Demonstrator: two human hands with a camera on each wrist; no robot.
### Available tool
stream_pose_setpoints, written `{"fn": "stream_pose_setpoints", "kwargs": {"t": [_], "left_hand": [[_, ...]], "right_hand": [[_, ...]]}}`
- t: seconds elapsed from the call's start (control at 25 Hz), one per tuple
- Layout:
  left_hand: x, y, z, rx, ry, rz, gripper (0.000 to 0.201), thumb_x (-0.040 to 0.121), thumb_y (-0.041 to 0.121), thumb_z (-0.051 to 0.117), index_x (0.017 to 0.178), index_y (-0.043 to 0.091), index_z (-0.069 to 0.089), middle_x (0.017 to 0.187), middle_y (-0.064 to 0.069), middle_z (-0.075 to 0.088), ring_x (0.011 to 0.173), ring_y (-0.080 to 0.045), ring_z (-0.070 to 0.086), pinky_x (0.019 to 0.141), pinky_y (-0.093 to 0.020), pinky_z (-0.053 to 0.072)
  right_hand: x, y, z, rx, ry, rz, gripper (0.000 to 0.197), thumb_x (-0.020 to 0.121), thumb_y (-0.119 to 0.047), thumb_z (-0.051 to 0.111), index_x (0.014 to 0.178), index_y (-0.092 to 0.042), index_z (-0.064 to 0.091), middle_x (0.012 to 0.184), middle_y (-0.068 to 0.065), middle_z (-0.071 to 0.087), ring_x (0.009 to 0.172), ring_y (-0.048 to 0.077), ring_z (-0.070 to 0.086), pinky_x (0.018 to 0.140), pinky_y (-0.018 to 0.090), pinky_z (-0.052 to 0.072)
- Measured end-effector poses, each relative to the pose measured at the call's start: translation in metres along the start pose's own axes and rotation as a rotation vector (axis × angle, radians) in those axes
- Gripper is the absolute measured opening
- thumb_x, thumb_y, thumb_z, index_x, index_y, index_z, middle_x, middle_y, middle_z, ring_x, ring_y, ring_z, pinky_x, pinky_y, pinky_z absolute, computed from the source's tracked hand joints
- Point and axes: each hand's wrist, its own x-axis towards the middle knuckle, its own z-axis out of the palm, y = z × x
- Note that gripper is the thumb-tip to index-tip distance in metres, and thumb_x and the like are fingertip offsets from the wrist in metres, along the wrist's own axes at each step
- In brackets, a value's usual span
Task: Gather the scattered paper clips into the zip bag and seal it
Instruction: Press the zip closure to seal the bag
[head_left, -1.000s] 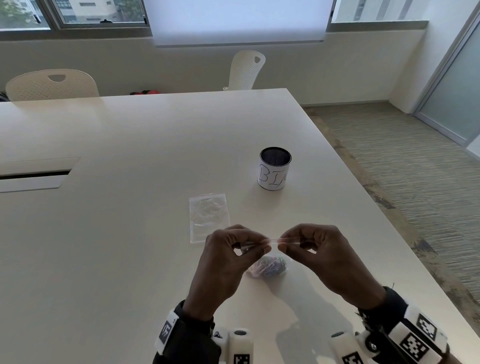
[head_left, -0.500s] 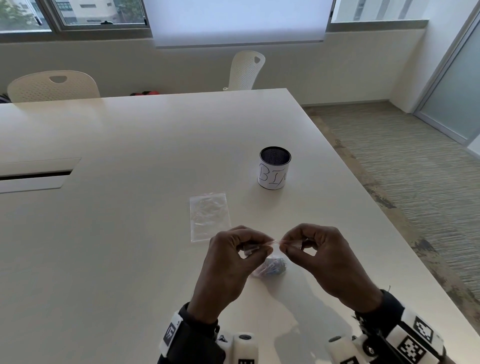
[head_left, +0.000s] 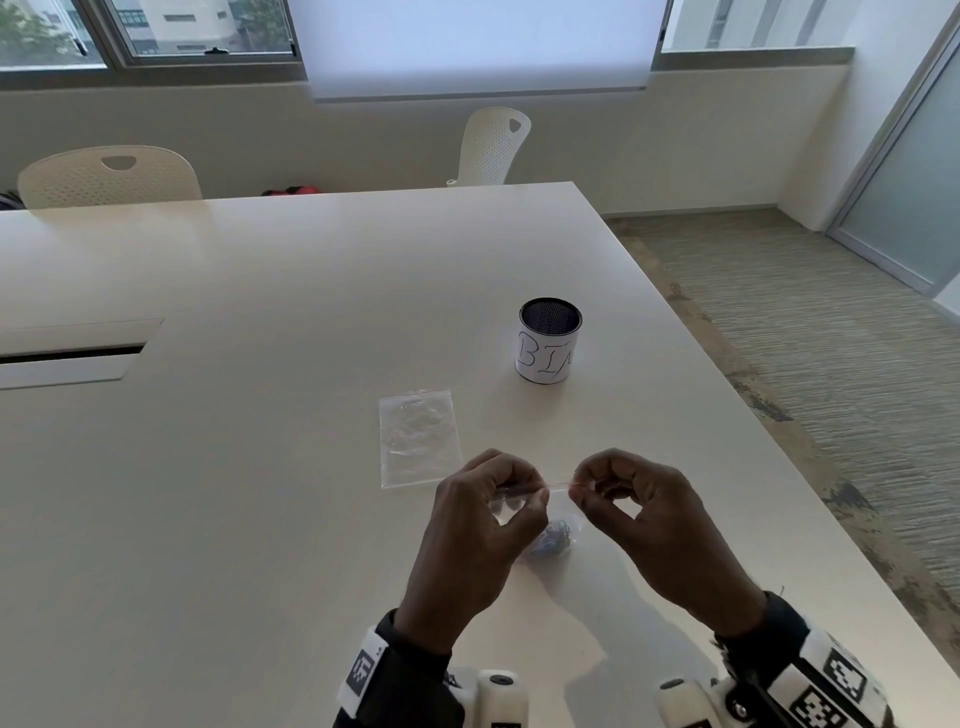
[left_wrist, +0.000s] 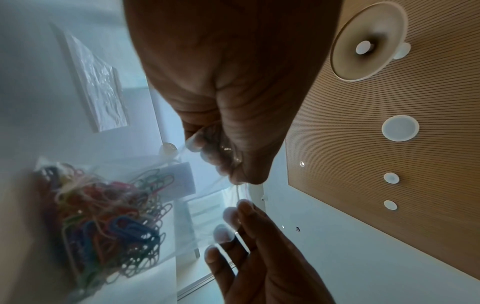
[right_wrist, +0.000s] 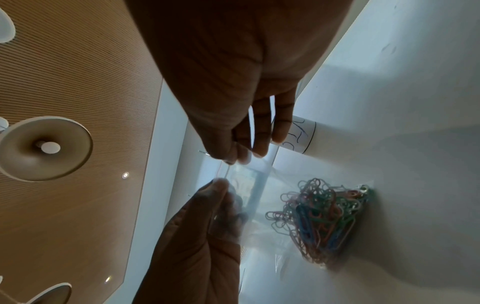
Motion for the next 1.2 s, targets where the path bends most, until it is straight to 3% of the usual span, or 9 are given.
{"fn": "stream_pose_setpoints", "kwargs": {"t": [0.2,0.48,0.6,0.76,0.84,0.88,1.04,1.12,1.2], "left_hand": [[0.003,0.001,-0.006,0.008,-0.019,0.026,0.011,0.088,0.012,0.078,0.083,0.021,0.076,0.084,0.011,0.071,0.08,-0.009,0.066,0.072,-0.011,0.045],[0.003,-0.001,-0.008,0.009,0.051,0.034,0.008,0.085,0.02,0.085,0.082,0.02,0.078,0.08,0.014,0.072,0.076,-0.004,0.066,0.068,-0.009,0.043],[0.005,-0.006,-0.013,0.062,0.095,-0.004,0.021,0.083,0.029,0.087,0.072,0.026,0.069,0.075,0.011,0.067,0.07,-0.01,0.057,0.065,-0.021,0.046],[0.006,-0.006,-0.015,0.081,0.121,0.045,0.048,0.08,0.017,0.089,0.063,0.037,0.048,0.068,0.013,0.054,0.067,-0.001,0.049,0.064,-0.013,0.038],[0.005,-0.004,-0.015,0.066,0.105,0.058,0.047,0.079,0.016,0.089,0.062,0.038,0.051,0.07,0.012,0.056,0.068,-0.001,0.051,0.065,-0.013,0.038],[0.006,-0.003,-0.016,0.052,0.087,0.059,0.039,0.079,0.018,0.089,0.063,0.036,0.058,0.072,0.011,0.06,0.07,-0.002,0.054,0.066,-0.015,0.04],[0.009,0.009,-0.021,-0.018,0.002,0.12,0.01,0.08,0.021,0.088,0.076,0.02,0.079,0.079,0.012,0.068,0.075,-0.008,0.063,0.07,-0.019,0.049],[0.013,0.016,-0.022,-0.049,-0.002,0.139,0.01,0.081,0.022,0.087,0.077,0.018,0.078,0.078,0.011,0.07,0.073,-0.012,0.065,0.067,-0.023,0.052],[0.019,0.019,-0.024,-0.038,0.035,0.109,0.011,0.081,0.023,0.088,0.076,0.018,0.078,0.077,0.011,0.071,0.073,-0.012,0.068,0.066,-0.023,0.055]], "right_hand": [[0.0,0.001,0.001,-0.189,-0.012,-0.117,0.02,0.095,-0.011,0.074,0.084,-0.026,0.068,0.083,-0.02,0.069,0.078,0.004,0.063,0.069,0.009,0.044],[0.006,0.005,-0.004,-0.057,0.078,-0.022,0.017,0.089,-0.014,0.08,0.08,-0.026,0.072,0.08,-0.008,0.076,0.076,0.015,0.07,0.076,0.026,0.056],[0.007,0.006,-0.008,-0.059,0.082,-0.017,0.02,0.088,-0.01,0.081,0.079,-0.025,0.072,0.079,-0.008,0.075,0.076,0.014,0.069,0.077,0.026,0.056],[0.01,0.004,-0.007,-0.063,0.049,-0.028,0.017,0.089,-0.01,0.08,0.08,-0.021,0.071,0.08,-0.009,0.074,0.077,0.014,0.068,0.08,0.028,0.055],[0.012,0.005,-0.008,-0.013,0.05,0.001,0.011,0.089,-0.016,0.08,0.086,-0.021,0.071,0.087,-0.007,0.076,0.083,0.014,0.07,0.083,0.03,0.057],[0.012,0.006,-0.01,0.05,0.023,0.027,0.012,0.088,-0.019,0.081,0.095,-0.021,0.071,0.095,-0.006,0.077,0.09,0.014,0.072,0.086,0.03,0.058],[0.015,0.016,-0.012,0.148,-0.332,0.114,0.073,0.077,-0.025,0.092,0.138,-0.029,0.054,0.136,-0.014,0.067,0.126,0.009,0.065,0.104,0.032,0.056],[0.015,0.018,-0.001,0.21,-0.419,0.101,0.074,0.077,-0.017,0.093,0.141,-0.024,0.056,0.139,-0.011,0.064,0.128,0.014,0.065,0.103,0.038,0.057],[0.016,0.017,0.013,0.323,-0.405,0.117,0.055,0.082,-0.006,0.087,0.131,-0.013,0.065,0.129,0.004,0.071,0.115,0.023,0.073,0.096,0.038,0.06]]}}
